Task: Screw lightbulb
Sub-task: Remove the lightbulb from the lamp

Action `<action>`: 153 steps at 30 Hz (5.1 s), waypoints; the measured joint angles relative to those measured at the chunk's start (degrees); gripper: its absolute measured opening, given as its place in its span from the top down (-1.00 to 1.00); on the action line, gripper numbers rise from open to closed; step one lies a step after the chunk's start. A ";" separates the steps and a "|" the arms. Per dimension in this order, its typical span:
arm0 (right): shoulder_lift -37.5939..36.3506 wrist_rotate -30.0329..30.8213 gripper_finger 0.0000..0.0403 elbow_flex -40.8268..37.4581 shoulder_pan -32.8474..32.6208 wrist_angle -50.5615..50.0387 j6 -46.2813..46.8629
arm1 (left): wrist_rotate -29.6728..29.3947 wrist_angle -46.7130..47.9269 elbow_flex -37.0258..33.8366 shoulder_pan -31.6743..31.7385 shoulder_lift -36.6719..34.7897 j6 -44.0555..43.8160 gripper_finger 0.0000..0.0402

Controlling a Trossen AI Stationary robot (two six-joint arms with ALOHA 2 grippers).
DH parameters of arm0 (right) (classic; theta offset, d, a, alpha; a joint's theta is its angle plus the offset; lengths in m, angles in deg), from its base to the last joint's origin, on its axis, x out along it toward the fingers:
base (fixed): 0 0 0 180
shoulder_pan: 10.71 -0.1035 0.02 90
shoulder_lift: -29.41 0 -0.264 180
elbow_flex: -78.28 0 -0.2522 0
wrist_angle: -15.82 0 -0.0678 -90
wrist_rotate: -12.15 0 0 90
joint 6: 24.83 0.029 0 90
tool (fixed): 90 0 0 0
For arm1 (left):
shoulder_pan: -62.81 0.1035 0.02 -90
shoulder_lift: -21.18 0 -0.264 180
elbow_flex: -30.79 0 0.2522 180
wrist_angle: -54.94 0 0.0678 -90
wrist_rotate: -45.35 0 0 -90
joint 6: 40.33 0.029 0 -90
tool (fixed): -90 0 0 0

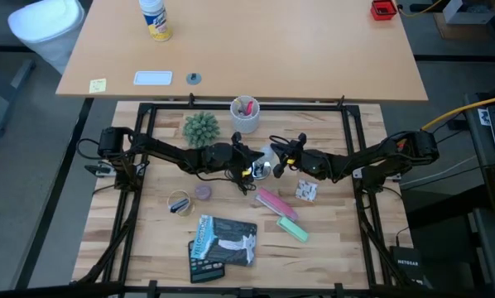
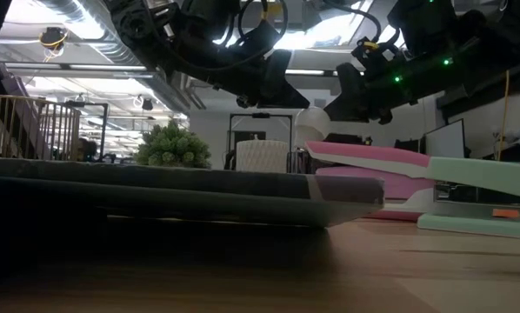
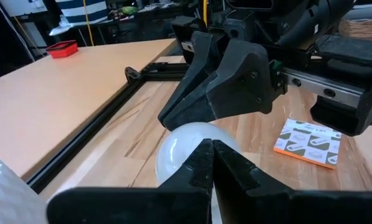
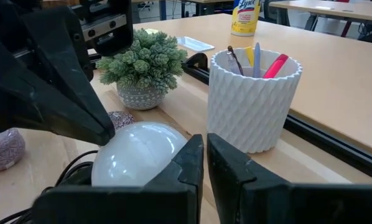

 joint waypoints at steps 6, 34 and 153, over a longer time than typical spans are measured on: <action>0.00 -0.02 0.86 -0.02 0.00 0.02 0.00 | -0.02 0.01 0.02 0.00 0.00 0.03 1.00; 0.00 -0.37 0.86 -0.02 -0.09 0.13 0.04 | -0.31 0.06 0.02 -0.52 0.00 -0.02 0.20; 0.02 -7.15 0.86 -0.02 -0.09 0.28 -2.93 | -6.80 6.54 0.02 -4.06 -4.29 -4.50 -0.14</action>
